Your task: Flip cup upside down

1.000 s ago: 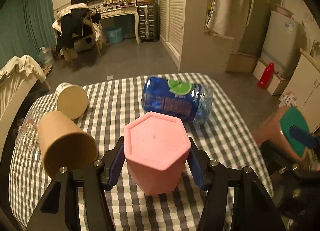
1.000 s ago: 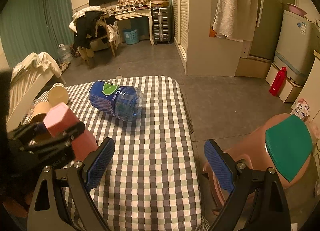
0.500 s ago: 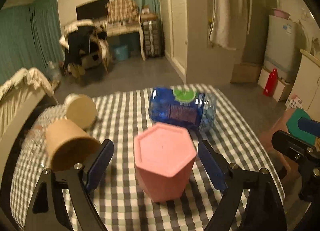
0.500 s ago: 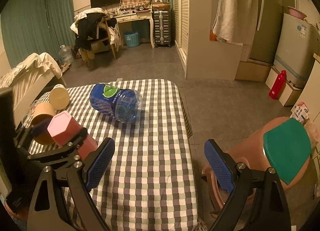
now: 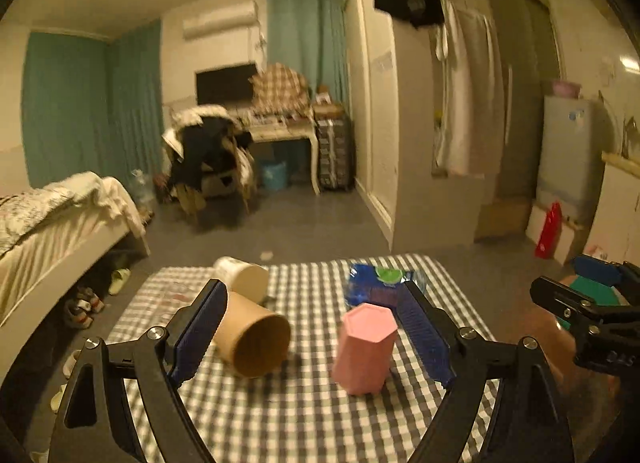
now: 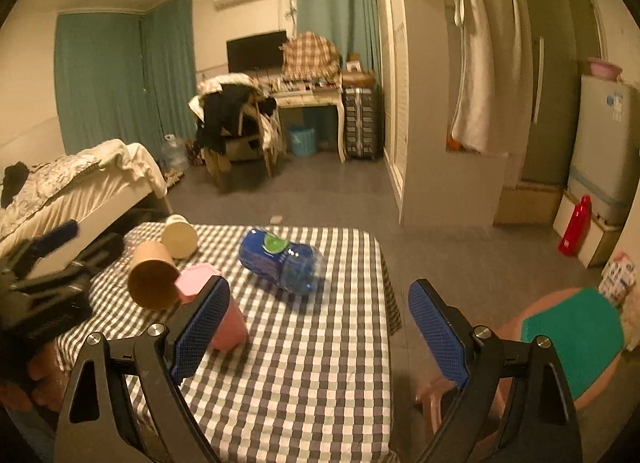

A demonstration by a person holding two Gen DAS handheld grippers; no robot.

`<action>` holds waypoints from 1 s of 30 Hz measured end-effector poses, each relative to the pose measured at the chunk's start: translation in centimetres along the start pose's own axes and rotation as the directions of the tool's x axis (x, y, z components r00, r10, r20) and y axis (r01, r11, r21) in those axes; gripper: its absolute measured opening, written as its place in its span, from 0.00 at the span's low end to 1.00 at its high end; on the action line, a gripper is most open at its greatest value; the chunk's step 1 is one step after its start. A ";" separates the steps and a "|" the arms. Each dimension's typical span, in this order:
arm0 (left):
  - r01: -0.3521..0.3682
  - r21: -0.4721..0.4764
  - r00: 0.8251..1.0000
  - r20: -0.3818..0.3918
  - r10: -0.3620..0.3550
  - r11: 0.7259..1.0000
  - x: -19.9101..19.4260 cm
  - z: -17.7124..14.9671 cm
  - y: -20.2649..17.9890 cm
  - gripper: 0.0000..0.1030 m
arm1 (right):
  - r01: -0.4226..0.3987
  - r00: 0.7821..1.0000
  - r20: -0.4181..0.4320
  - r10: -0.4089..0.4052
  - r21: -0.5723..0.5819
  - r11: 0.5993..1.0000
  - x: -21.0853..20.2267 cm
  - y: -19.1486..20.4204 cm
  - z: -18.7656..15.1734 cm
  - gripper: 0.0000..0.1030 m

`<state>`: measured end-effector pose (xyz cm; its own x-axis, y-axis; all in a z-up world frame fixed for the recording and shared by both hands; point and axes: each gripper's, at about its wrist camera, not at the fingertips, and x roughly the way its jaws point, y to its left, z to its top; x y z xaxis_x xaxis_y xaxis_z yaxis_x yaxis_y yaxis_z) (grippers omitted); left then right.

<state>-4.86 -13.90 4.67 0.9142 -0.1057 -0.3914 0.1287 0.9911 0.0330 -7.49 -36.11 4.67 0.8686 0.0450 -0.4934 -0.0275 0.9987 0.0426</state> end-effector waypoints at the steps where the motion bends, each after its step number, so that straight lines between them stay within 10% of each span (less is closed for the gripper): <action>1: -0.007 -0.004 1.000 0.009 0.007 1.000 -0.7 -0.1 0.5 0.86 | 0.003 1.000 0.016 -0.003 -0.009 1.000 -0.7 0.3 0.1 0.89; 30: -0.145 -0.098 0.989 0.019 0.147 0.985 -2.7 -7.2 4.9 1.00 | -0.006 0.996 0.085 0.015 -0.109 0.994 -0.6 7.3 -4.7 1.00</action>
<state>-9.43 -8.23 -0.75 0.9302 0.0401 -0.3649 -0.0436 0.9990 -0.0013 -10.59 -28.78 1.18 0.9070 0.0580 -0.4171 -0.0865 0.9950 -0.0498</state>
